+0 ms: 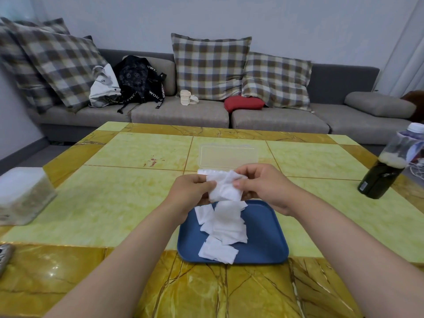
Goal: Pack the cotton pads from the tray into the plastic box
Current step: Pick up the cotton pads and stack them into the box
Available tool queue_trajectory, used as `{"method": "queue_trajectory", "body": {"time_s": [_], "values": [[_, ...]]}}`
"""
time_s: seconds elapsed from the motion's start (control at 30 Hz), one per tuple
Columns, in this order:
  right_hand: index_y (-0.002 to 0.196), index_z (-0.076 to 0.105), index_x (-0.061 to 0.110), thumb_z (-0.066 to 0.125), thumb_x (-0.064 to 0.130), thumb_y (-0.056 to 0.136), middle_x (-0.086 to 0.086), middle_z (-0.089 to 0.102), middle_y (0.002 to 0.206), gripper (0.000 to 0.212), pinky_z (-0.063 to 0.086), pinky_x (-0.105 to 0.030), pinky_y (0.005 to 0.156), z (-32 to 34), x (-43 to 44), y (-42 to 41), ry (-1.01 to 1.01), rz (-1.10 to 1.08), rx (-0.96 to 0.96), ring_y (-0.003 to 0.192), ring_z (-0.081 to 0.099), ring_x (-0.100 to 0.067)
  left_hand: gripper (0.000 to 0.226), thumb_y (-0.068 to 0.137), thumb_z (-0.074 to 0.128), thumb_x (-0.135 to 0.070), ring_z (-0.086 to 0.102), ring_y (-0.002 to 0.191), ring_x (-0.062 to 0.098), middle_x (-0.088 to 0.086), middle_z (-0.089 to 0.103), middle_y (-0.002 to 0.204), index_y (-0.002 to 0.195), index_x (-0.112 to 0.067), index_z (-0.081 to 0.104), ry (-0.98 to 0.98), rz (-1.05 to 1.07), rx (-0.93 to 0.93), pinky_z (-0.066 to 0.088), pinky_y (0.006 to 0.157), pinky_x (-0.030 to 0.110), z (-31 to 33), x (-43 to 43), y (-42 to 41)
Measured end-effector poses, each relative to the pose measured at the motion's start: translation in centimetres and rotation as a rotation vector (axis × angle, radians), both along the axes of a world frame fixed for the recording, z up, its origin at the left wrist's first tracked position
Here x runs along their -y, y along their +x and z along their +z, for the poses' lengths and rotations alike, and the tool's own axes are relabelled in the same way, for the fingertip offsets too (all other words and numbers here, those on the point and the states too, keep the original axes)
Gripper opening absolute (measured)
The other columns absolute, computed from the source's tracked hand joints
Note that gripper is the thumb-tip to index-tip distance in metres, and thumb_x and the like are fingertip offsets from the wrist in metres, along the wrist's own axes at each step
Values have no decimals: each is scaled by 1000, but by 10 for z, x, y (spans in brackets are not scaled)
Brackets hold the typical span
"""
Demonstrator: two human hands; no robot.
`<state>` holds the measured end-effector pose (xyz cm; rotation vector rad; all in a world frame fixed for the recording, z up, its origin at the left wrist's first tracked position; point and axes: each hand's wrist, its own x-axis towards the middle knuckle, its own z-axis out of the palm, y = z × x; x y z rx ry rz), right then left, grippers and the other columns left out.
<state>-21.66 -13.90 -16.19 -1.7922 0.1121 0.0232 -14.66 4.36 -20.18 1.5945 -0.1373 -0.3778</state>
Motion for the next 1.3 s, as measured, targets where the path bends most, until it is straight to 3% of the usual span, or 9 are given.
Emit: {"method": "queue_trajectory", "body": {"time_s": [0.23,0.4,0.57,0.73,0.83,0.93,1.1,1.23,1.3], "values": [[107,75,15,78,2,84,-20,71,92,26,53,-29,62,-3,3,2,-132,-45,-31,67,58,-21,18,93,70,-15,76,87,27,18,78,96,102,-1,76,-24,-125,-59,62,72,29,1,16,-12],[105,73,17,81,4,80,-8,57,81,29,50,-26,53,-3,7,4,-179,-155,1,64,55,-20,17,97,61,-10,75,76,21,19,78,95,100,0,74,-102,-115,-108,61,67,26,4,19,-18],[106,73,14,83,5,78,-3,55,77,31,48,-22,48,-3,10,4,-252,-204,30,57,56,-16,27,98,63,-23,76,90,29,18,78,99,108,-1,73,-172,-145,-131,61,77,33,7,22,-20],[116,67,21,87,26,75,2,65,96,45,54,-27,74,-6,9,8,-365,-300,79,83,65,-14,21,87,75,-9,76,88,27,19,77,102,105,1,73,-108,-141,-63,61,74,27,9,24,-21],[118,66,19,80,37,83,-4,72,111,42,50,-28,71,-4,12,5,-167,-211,-85,88,68,-15,18,90,70,-4,74,75,20,17,76,95,107,3,71,-138,-120,-95,59,65,22,11,25,-20],[108,75,13,77,24,87,-7,78,99,24,53,-30,71,-4,16,3,14,-82,-186,75,67,-16,17,93,66,-5,75,75,19,16,76,98,109,0,69,-204,-119,-122,57,63,20,12,29,-18],[111,72,6,75,15,89,-10,75,94,24,55,-36,81,-2,24,11,224,-149,-210,80,67,-23,14,93,68,-8,74,82,20,15,76,101,106,-3,70,-207,-89,-72,58,69,23,12,41,-12],[114,68,9,72,14,92,-10,75,97,23,55,-32,64,2,38,19,145,-203,-173,76,72,-23,21,93,69,-14,72,80,21,10,75,97,114,-9,67,-41,-52,43,62,79,35,14,54,-2],[117,64,9,70,15,94,-9,72,96,25,52,-31,58,5,52,26,140,-318,-136,73,72,-23,25,94,66,-19,71,83,19,6,73,97,118,-15,64,150,10,229,61,80,35,13,60,10]]}}
